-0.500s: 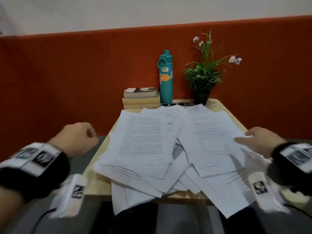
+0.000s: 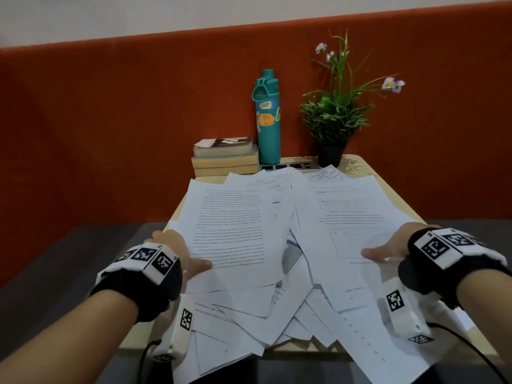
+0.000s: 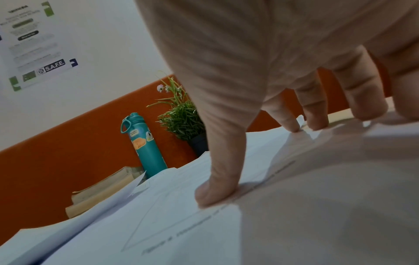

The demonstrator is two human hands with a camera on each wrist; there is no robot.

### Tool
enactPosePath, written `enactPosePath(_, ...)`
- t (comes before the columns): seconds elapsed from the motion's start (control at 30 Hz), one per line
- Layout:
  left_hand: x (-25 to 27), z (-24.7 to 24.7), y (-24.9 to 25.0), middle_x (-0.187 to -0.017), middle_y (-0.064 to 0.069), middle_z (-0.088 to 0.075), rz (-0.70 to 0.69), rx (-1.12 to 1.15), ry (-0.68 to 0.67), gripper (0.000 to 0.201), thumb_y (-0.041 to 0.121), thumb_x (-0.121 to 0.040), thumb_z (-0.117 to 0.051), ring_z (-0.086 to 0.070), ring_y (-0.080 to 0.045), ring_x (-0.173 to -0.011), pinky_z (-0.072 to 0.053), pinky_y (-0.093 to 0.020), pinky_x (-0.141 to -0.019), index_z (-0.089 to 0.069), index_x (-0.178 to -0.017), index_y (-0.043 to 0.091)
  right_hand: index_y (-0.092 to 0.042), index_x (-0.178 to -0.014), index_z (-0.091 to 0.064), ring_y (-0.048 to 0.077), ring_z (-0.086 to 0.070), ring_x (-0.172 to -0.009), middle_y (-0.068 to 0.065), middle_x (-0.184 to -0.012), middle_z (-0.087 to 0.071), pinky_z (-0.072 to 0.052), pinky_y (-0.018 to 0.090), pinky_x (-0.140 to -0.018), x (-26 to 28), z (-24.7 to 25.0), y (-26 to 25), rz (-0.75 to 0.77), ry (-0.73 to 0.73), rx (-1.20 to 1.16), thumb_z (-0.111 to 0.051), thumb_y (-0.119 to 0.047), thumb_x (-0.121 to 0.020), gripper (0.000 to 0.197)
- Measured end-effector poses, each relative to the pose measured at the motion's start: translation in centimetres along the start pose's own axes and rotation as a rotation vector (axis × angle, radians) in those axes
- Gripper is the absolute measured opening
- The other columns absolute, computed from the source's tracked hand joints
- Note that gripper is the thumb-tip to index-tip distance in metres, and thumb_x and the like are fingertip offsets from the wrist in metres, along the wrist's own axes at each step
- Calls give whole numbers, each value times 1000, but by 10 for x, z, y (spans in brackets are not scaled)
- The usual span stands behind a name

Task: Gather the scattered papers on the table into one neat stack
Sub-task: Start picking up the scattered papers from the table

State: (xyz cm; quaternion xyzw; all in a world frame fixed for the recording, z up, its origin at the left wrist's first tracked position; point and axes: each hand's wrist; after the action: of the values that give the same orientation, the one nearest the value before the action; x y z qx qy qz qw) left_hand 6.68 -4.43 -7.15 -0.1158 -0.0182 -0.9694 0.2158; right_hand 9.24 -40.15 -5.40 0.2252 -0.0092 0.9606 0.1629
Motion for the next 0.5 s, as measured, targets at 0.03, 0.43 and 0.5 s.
enactPosePath(0.03,-1,0,0,-133,-17,-48,8,26,-3,102,68,-61,-72,-56,-30,-114,-51,-38,-90,-41,-133,4,-14,-74,-56,21,-55,-84,1,-77,-59,-39,24,-74,0,1,0,11,-16,1,-54,-72,-75,58)
enactPosePath(0.43,-23,7,-13,-70,-3,-61,-12,311,-163,34,38,-73,-78,-56,-19,-66,-40,-26,-60,-55,-73,13,-5,-107,-69,20,-51,-75,10,-101,-69,-40,27,-63,-8,10,20,9,-66,-105,-61,-55,-82,57)
enactPosePath(0.5,-20,10,-11,-73,-3,-61,-20,300,-177,35,35,-71,-80,-55,-18,-65,-40,-25,-58,-52,-76,14,-18,-76,-68,16,-53,-68,-1,-73,-61,-44,29,-72,-23,3,25,15,-42,-48,-61,-65,-75,48)
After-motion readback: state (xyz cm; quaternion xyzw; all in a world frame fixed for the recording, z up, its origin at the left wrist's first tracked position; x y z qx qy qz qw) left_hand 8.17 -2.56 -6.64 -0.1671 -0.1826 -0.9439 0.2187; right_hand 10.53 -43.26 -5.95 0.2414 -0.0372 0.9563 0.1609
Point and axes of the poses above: each hand's wrist, its own x-axis away from the middle knuckle, its own z-axis out of the back of the hand, y = z × x
